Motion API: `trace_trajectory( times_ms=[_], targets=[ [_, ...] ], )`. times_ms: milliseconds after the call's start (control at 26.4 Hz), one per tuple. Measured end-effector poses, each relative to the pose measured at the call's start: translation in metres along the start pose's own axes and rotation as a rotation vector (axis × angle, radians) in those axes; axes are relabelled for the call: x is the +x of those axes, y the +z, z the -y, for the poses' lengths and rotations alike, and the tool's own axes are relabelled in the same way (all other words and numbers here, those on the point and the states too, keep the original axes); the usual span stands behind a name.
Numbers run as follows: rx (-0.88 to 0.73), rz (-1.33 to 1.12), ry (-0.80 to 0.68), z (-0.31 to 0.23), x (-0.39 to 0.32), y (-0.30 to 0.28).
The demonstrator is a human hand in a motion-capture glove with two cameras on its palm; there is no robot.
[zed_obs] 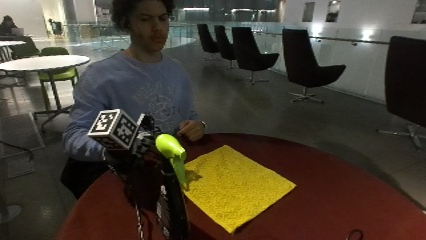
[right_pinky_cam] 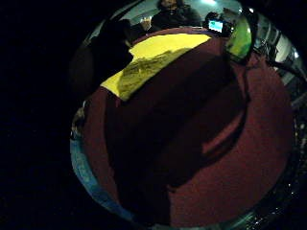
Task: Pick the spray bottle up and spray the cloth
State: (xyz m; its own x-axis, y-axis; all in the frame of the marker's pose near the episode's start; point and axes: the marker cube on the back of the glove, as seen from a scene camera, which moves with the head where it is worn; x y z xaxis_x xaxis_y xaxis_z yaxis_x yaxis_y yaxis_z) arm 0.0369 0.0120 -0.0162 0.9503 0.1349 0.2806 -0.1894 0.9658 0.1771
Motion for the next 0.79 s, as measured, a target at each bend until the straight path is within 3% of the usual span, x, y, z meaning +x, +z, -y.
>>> trace_trajectory(
  times_ms=[340,794],
  targets=[
    [0.221,0.369,0.129,-0.007,0.03,-0.03],
    [0.263,0.408,0.26,0.019,0.058,-0.045]
  ],
)
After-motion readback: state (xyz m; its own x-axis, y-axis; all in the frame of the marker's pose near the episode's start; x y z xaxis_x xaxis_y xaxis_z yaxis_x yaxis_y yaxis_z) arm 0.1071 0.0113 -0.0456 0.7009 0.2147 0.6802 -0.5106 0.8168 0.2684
